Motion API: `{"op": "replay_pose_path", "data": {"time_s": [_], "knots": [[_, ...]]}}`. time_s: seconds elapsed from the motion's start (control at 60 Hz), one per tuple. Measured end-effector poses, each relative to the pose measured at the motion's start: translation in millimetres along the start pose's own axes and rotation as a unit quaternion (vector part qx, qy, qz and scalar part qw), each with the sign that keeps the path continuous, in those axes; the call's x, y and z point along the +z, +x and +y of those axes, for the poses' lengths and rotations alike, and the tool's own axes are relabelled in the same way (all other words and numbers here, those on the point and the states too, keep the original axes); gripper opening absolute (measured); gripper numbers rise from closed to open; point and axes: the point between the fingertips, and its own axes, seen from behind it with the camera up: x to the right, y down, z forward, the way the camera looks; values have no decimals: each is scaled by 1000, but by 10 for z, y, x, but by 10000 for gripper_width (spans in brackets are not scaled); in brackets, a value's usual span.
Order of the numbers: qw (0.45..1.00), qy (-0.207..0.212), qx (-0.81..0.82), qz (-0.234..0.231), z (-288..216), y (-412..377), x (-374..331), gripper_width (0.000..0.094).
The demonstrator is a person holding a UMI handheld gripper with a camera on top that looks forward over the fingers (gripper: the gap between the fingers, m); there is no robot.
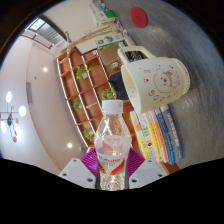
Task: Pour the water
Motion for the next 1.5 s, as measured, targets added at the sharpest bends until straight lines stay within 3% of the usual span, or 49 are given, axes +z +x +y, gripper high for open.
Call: {"op": "replay_pose_path", "data": {"time_s": [0.2, 0.467, 0.567, 0.683, 0.85, 0.917, 1.033, 1.233, 1.35, 1.5], "knots": [[993, 18, 117, -16, -163, -88, 68, 359], [993, 5, 119, -12, -116, -111, 142, 361], [998, -3, 68, -4, -28, -131, 121, 361], [989, -33, -144, 28, 95, -165, 78, 361], [890, -24, -452, 47, -171, -635, 35, 365], [833, -4, -547, 88, -462, -767, 11, 371], [719, 60, -671, 174, -1189, -999, -62, 370], [560, 149, -774, 255, -2346, -1252, -244, 370], [532, 165, -786, 269, -2778, -1138, -261, 370], [540, 148, -770, 304, -3181, -807, -412, 370]]}}
